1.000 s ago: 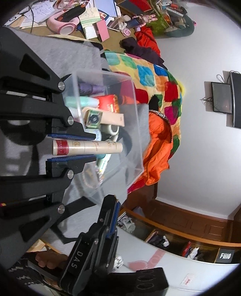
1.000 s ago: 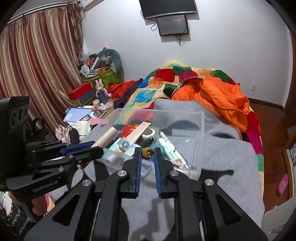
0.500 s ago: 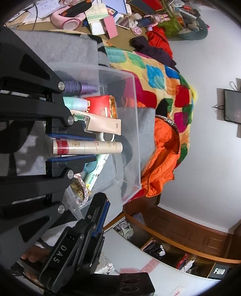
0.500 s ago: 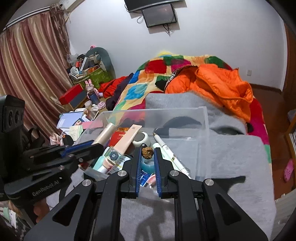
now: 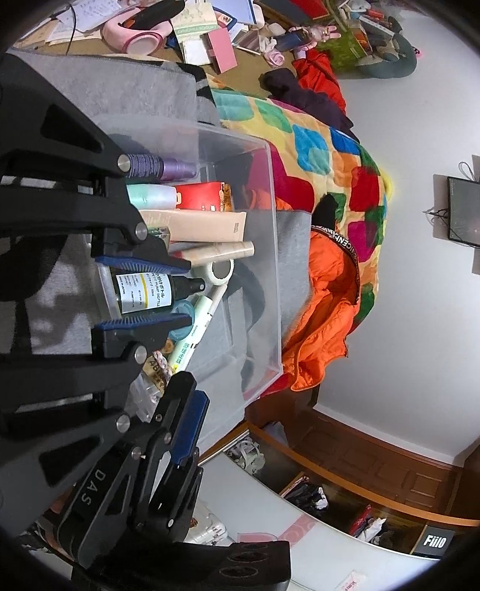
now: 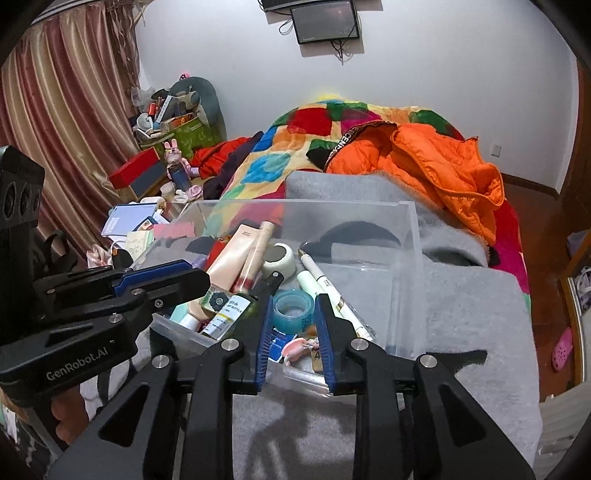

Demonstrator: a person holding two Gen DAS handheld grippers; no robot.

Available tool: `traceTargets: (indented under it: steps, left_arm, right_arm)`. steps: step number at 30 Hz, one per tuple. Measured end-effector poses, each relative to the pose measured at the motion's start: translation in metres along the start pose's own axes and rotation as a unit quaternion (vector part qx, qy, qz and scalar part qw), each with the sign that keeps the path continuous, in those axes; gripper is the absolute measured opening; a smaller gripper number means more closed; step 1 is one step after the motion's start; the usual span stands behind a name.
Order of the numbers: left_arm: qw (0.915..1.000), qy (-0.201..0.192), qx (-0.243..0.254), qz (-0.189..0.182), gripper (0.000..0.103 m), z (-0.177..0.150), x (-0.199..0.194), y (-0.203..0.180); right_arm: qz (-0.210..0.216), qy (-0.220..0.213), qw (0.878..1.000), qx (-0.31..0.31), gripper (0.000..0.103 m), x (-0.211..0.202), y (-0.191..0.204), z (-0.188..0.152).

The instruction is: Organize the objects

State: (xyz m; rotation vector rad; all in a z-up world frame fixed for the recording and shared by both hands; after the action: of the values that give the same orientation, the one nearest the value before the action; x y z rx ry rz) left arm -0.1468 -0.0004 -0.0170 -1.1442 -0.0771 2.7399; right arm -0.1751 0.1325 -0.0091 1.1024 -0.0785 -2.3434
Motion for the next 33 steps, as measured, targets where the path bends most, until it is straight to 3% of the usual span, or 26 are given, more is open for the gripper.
traceTargets:
  steps: [4,7,15,20,33]
  left_arm:
    - [1.0,-0.009,0.001,0.003,0.032,0.001,-0.009,-0.001]
    - [0.9998,-0.019,0.003,0.01,0.044,0.0,-0.019,-0.003]
    - [0.9987,-0.044,0.012,0.022,0.076,-0.009,-0.052,-0.01]
    - [0.9978,-0.056,0.014,0.03,0.092,-0.019,-0.069,-0.014]
    - [0.9971,-0.056,0.015,0.048,0.096,-0.051,-0.077,-0.019]
  right_arm:
    - [-0.001,-0.009,1.0,-0.003,0.022,-0.01,0.0,0.001]
    - [-0.002,-0.018,1.0,-0.006,0.029,-0.02,0.002,0.002]
    - [-0.012,-0.062,0.998,-0.016,0.071,-0.057,0.007,-0.004]
    - [-0.019,-0.072,0.997,-0.02,0.081,-0.073,0.007,-0.013]
    - [-0.024,-0.063,0.998,-0.004,0.084,-0.087,-0.004,-0.04]
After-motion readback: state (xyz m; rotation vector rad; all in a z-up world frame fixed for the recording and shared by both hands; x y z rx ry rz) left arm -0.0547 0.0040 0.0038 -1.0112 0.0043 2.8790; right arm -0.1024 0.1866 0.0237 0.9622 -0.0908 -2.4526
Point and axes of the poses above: each gripper's, at about its wrist camera, not at the fingertips, and x roughly the way its jaws point, y to its left, z to its top, the point moved 1 cm from there along x, roughly the way its jaws point, and after that the axes turned 8 degrees about x, right-handed, at the moved point
